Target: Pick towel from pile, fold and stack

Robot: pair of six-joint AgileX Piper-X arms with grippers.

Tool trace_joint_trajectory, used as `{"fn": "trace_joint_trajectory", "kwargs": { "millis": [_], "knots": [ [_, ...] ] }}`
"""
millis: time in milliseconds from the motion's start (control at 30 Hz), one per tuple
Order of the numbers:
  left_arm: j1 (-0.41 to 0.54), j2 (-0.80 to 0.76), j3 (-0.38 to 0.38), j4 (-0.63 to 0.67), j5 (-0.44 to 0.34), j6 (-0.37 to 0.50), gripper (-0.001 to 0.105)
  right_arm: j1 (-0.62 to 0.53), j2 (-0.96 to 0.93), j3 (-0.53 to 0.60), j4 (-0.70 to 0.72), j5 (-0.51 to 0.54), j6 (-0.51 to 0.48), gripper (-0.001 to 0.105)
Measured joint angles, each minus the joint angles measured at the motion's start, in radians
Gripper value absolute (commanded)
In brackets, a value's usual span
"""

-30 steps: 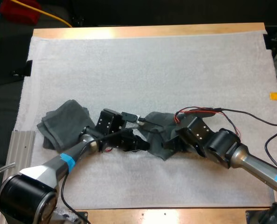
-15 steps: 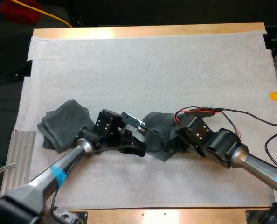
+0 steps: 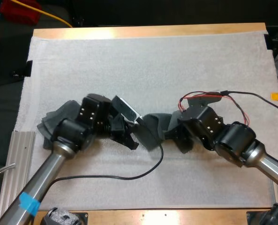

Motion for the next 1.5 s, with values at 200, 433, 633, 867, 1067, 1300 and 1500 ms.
{"fn": "trace_joint_trajectory", "kwargs": {
  "millis": [200, 433, 633, 867, 1067, 1300, 1500],
  "knots": [
    [0.0, -0.007, -0.17, 0.125, -0.086, 0.042, 0.0, 0.0, -0.036, -0.076, 0.019, 0.03, -0.013, 0.001],
    [0.0, -0.007, -0.299, 0.223, -0.189, 0.096, 0.0, 0.0, -0.043, -0.15, 0.063, 0.055, -0.029, 0.001],
    [0.0, -0.007, -0.357, 0.243, -0.282, 0.129, 0.0, 0.0, -0.043, -0.18, 0.087, 0.094, -0.029, 0.001],
    [-0.002, -0.02, -0.37, 0.303, -0.325, 0.143, 0.0, 0.0, -0.043, -0.212, 0.127, 0.098, -0.029, 0.001],
    [-0.042, -0.085, -0.37, 0.359, -0.328, 0.143, 0.0, 0.021, -0.043, -0.282, 0.264, 0.099, -0.029, 0.001],
    [-0.148, -0.122, -0.37, 0.483, -0.391, 0.131, 0.0, 0.123, -0.043, -0.301, 0.392, 0.105, 0.007, 0.001],
    [-0.26, -0.125, -0.37, 0.567, -0.474, 0.078, 0.0, 0.222, -0.081, -0.301, 0.511, 0.16, 0.091, 0.001]
  ]
}}
